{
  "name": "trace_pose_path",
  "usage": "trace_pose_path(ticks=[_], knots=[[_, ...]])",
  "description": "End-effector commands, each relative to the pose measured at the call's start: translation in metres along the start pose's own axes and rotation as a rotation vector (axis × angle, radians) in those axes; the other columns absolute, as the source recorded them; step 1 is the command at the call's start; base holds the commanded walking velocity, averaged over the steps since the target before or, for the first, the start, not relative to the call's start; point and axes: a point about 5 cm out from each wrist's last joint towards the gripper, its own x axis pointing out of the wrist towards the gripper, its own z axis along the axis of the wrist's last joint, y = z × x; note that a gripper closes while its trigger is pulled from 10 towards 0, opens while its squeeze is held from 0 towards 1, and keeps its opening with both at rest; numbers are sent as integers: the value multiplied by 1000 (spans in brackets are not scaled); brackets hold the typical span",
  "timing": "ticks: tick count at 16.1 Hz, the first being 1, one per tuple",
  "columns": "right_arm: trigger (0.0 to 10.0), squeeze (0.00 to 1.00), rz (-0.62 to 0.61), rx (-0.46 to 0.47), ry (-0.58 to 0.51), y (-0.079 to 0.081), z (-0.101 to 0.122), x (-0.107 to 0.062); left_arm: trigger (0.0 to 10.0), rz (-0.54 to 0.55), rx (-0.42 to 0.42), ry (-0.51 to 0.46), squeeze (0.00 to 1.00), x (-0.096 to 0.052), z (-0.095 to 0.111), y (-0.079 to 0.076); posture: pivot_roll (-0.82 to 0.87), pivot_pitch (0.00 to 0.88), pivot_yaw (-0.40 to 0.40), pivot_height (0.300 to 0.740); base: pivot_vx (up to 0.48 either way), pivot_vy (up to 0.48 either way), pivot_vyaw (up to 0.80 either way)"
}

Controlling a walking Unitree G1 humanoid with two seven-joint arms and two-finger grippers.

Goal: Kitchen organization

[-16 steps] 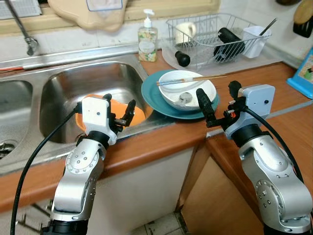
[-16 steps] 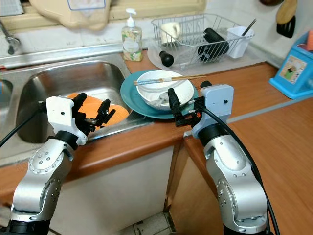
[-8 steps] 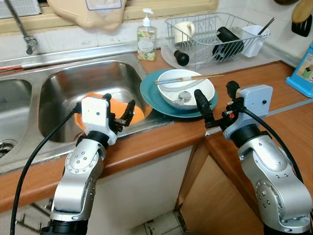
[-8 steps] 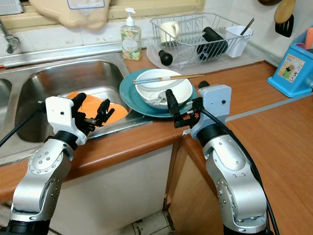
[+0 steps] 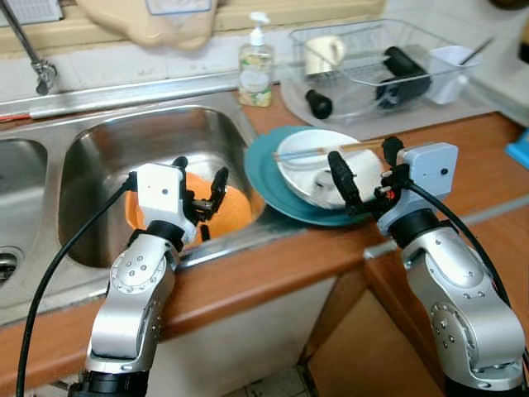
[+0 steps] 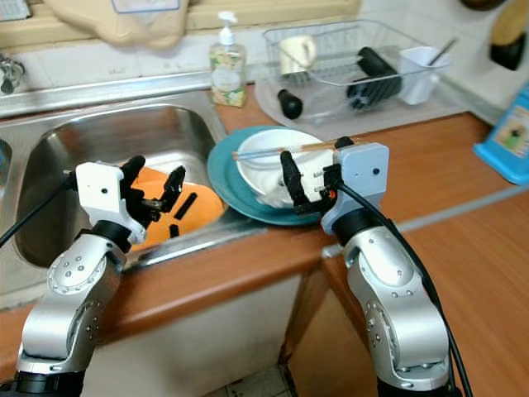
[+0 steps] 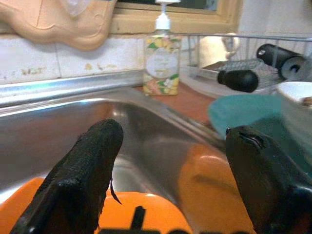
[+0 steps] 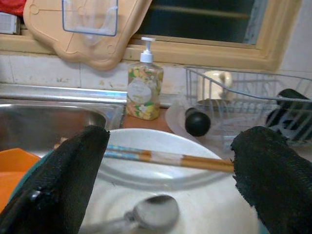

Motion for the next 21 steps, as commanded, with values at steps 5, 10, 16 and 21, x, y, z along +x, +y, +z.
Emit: trace_pose_path(ticks=[5,10,16,21], knots=[[10000,0,24,-7,-20,3,3,2,10000,3,5,-11,0,2,2,3,-130,0,17,740,319,0,-320],[10000,0,27,-13,-20,4,2,2,10000,2,1,-14,0,2,2,2,-130,0,18,740,0,0,0],[10000,0,29,-20,-17,4,1,2,10000,12,13,4,0,3,-2,4,-131,0,21,740,0,0,0],[10000,0,26,-24,-22,4,2,2,10000,17,23,21,0,3,-4,4,-130,0,18,740,0,0,0]])
